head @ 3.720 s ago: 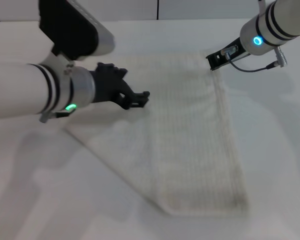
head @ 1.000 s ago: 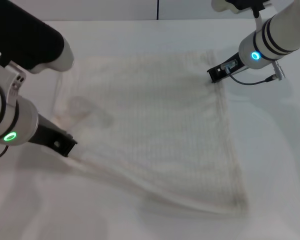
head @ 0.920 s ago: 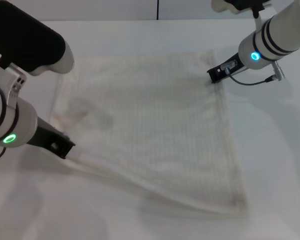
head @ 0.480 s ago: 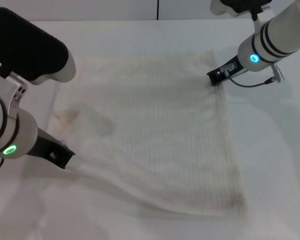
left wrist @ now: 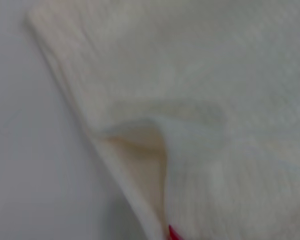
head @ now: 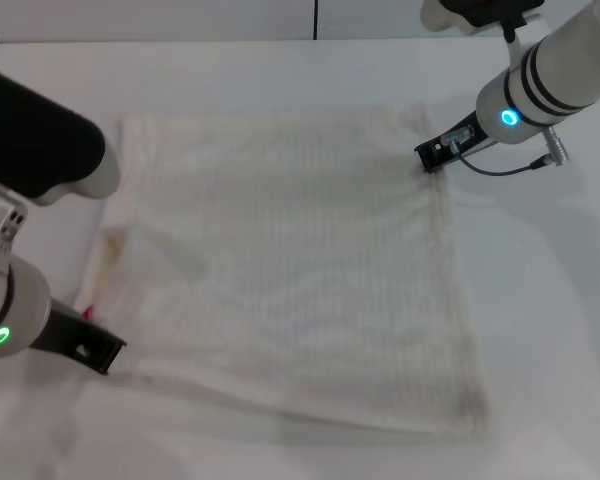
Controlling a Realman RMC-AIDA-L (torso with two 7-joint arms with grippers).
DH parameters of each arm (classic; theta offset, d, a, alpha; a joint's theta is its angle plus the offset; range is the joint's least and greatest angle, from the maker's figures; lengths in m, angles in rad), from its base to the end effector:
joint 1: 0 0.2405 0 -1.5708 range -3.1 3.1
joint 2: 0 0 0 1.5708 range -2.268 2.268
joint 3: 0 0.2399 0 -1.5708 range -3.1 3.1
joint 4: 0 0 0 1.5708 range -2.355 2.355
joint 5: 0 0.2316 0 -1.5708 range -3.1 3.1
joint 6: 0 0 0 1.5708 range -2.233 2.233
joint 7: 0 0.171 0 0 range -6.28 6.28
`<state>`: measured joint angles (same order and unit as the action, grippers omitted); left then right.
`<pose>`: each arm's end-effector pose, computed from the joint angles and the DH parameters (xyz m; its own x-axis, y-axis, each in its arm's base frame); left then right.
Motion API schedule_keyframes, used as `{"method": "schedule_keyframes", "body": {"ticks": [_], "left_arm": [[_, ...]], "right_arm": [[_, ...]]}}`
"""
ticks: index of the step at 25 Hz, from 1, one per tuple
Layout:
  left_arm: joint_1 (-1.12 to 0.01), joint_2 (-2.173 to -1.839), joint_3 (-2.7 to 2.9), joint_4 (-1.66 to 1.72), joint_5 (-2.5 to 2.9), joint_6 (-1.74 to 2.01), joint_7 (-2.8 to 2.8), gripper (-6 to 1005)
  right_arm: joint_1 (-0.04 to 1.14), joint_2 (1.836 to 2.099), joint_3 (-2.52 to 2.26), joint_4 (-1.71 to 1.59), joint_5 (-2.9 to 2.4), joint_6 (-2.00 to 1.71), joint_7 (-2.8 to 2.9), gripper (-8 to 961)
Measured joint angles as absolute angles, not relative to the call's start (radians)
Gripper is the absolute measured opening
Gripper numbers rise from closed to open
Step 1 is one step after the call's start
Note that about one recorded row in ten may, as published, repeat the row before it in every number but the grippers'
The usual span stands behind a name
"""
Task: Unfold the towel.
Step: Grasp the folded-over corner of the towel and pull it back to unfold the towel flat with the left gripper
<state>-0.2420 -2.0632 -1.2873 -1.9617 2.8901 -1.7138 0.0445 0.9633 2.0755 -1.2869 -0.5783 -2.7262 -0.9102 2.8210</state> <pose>-0.1605 0.2787 -0.0055 0.5964 0.7820 -0.1810 0.4987 -0.5377 -0.6799 0.2102 0.4645 -0.0705 0.5772 -0.8143 -0.0621 -0.6548 -0.4160 -0.6310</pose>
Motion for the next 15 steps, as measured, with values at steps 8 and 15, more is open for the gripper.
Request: {"method": "schedule_keyframes", "body": {"ticks": [8, 15], "left_arm": [[-0.204, -2.062, -1.275, -1.919, 2.892, -1.668, 0.045, 146], [-0.223, -2.061, -1.311, -1.899, 2.892, -1.598, 0.05, 231]], "right_arm": [[0.946, 2.075, -1.287, -0.625, -2.726, -0.921, 2.821, 48], [0.889, 2.078, -1.313, -0.755, -2.72, -0.966, 2.82, 53]]}}
